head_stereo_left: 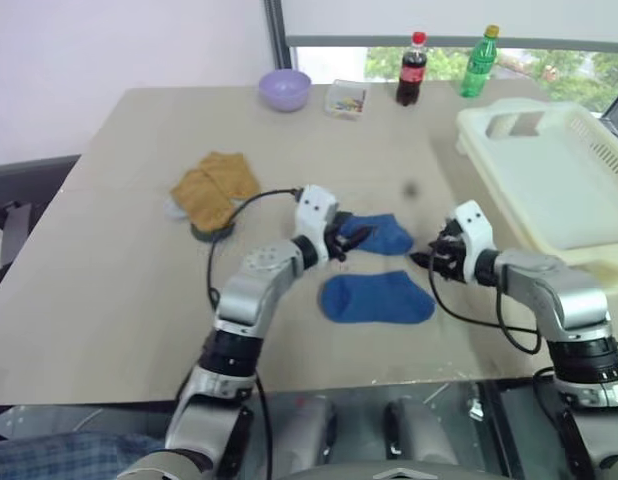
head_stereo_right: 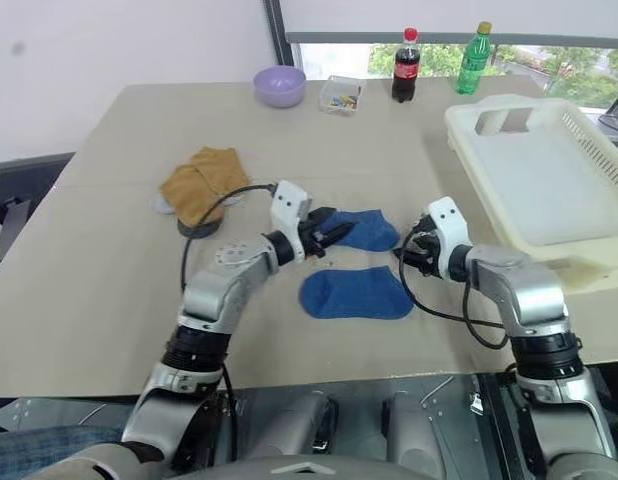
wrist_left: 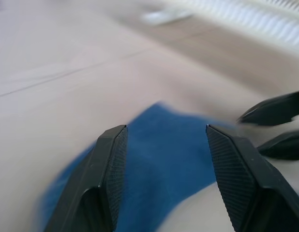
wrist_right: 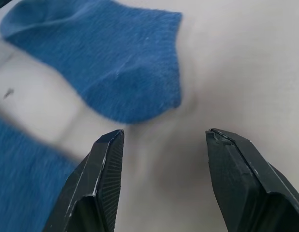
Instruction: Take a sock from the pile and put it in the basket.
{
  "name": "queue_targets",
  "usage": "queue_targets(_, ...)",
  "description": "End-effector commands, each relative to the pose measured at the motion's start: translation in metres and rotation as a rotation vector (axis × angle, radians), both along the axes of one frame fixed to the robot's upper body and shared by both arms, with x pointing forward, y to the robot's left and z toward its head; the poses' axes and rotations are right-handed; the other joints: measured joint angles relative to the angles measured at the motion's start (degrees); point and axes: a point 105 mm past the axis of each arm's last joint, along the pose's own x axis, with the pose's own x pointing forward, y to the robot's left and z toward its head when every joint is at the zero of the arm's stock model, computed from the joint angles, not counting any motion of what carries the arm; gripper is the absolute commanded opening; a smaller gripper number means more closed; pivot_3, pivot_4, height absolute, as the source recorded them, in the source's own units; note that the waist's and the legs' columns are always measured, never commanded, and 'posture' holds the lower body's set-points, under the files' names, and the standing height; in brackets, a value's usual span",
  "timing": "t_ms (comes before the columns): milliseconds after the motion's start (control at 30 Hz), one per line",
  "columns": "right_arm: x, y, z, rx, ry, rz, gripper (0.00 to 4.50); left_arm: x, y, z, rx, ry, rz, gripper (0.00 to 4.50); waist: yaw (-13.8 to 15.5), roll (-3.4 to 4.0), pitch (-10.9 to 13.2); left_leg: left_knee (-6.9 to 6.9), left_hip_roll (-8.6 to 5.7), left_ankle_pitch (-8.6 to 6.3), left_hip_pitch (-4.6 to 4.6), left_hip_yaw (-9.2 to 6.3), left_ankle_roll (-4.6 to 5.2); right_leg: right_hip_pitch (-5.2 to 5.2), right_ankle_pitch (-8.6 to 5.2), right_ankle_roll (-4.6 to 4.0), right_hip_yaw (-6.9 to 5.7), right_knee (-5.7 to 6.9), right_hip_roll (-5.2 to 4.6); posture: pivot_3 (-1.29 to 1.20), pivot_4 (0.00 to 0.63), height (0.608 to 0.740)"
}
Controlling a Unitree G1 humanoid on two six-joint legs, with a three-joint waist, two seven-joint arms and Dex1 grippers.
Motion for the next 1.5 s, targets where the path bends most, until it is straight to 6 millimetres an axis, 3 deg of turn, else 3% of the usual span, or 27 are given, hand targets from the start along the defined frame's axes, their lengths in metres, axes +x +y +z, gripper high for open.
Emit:
queue_targets(33,0.008,0.006,0.009,0.078,0.001,-0.028,2.74,0.009,0.024,0.001,0.017,-0.015,0.072,2.74,0.0,0.0,0.0,-0.01,0.0,0.0,0.0,0.0,0.0,-0.02,0.0,0.0,0.0,0.01,0.01,0.0,0.15,0.74)
queue_targets(233,0.01,0.021,0.009,0.146,0.034,-0.013,2.74,0.01,0.031,-0.011,0.031,0.013,0.083,2.74,0.2,0.0,0.0,0.01,-0.06,0.0,-0.03,0.0,0.01,0.0,0.01,0.0,0.01,-0.03,-0.06,0.0,0.15,0.74)
queue_targets(333,0.011,0.021,0.006,0.108,0.026,-0.018,1.94,0.011,0.027,-0.012,0.003,0.023,0.085,2.78,0.1,0.0,0.0,0.0,-0.04,0.0,-0.03,0.0,0.0,-0.04,0.01,0.0,0.01,0.0,-0.04,0.0,0.15,0.74)
queue_targets(433,0.012,0.018,0.005,0.103,0.025,-0.021,0.39,0.009,0.015,-0.009,-0.117,0.088,0.066,2.78,0.1,0.0,0.0,-0.01,-0.04,0.0,-0.04,0.01,0.0,-0.05,0.01,0.0,0.01,0.0,-0.05,0.0,0.15,0.74)
queue_targets(500,0.012,0.018,0.004,0.091,0.02,-0.021,0.12,0.005,0.007,-0.017,-0.106,0.147,0.032,2.78,0.1,0.0,0.0,0.0,-0.04,0.0,-0.04,0.01,0.01,-0.04,0.01,0.0,0.02,0.0,-0.05,0.0,0.15,0.74)
queue_targets(633,0.011,0.02,0.001,0.077,0.018,-0.01,0.12,-0.002,-0.004,-0.033,-0.016,0.206,-0.026,2.78,0.1,0.04,0.0,-0.01,-0.04,0.0,-0.02,0.01,0.0,-0.04,0.01,0.0,0.02,0.03,-0.04,0.0,0.15,0.74)
queue_targets(733,0.011,0.021,0.0,0.059,0.011,-0.005,0.0,0.002,0.0,-0.041,0.025,0.233,0.008,1.88,0.1,0.04,0.0,0.0,-0.04,0.0,0.0,0.02,0.01,0.0,0.01,0.0,0.02,0.03,-0.04,0.0,0.15,0.74)
queue_targets(867,0.009,0.021,0.001,0.055,0.003,0.006,0.0,0.008,0.009,-0.045,0.08,0.224,0.052,0.05,0.1,0.06,-0.1,0.0,-0.04,0.0,0.02,0.01,0.0,0.0,0.01,0.0,0.01,0.03,-0.04,0.0,0.15,0.74)
queue_targets(967,0.007,0.023,0.004,0.056,-0.018,0.031,0.0,0.01,0.009,-0.04,0.069,0.196,0.051,0.05,0.2,0.06,-0.1,0.0,-0.04,0.0,0.03,0.02,0.0,0.02,0.01,0.0,0.01,0.03,-0.05,0.0,0.15,0.74)
queue_targets(1067,-0.002,0.028,0.022,0.082,-0.083,0.098,0.0,0.01,0.003,-0.011,-0.058,0.092,0.025,0.05,0.2,0.06,-0.1,0.0,-0.04,-0.01,0.01,0.0,0.0,0.01,0.01,0.0,-0.01,0.02,-0.05,0.0,0.15,0.74)
queue_targets(1167,-0.015,0.024,0.04,0.098,-0.112,0.139,0.0,-0.003,0.001,0.017,-0.231,0.043,-0.017,0.05,0.0,0.05,0.0,0.0,-0.04,-0.01,-0.13,0.01,0.01,-0.11,0.01,0.0,0.03,0.0,-0.06,0.0,0.15,0.74)
queue_targets(1267,-0.034,0.02,0.069,0.174,-0.121,0.198,0.0,-0.03,0.0,0.04,-0.405,0.073,-0.114,0.05,0.0,0.03,0.0,-0.01,-0.01,-0.01,-0.21,0.0,0.0,-0.17,0.01,0.0,0.02,-0.03,-0.06,0.0,0.15,0.74)
queue_targets(1367,-0.049,0.008,0.079,0.149,-0.097,0.22,0.0,-0.052,0.001,0.037,-0.388,0.117,-0.162,0.05,0.1,0.04,0.0,-0.01,0.0,-0.01,-0.2,0.01,0.01,-0.15,0.01,0.0,0.03,-0.03,-0.06,0.0,0.15,0.74)
queue_targets(1500,-0.073,-0.01,0.06,0.033,0.015,0.214,0.0,-0.079,0.0,0.021,-0.327,0.189,-0.184,0.05,0.3,0.04,0.0,-0.05,0.0,-0.15,-0.08,0.0,0.23,-0.02,0.0,-0.01,0.0,-0.09,-0.06,0.0,0.15,0.74)
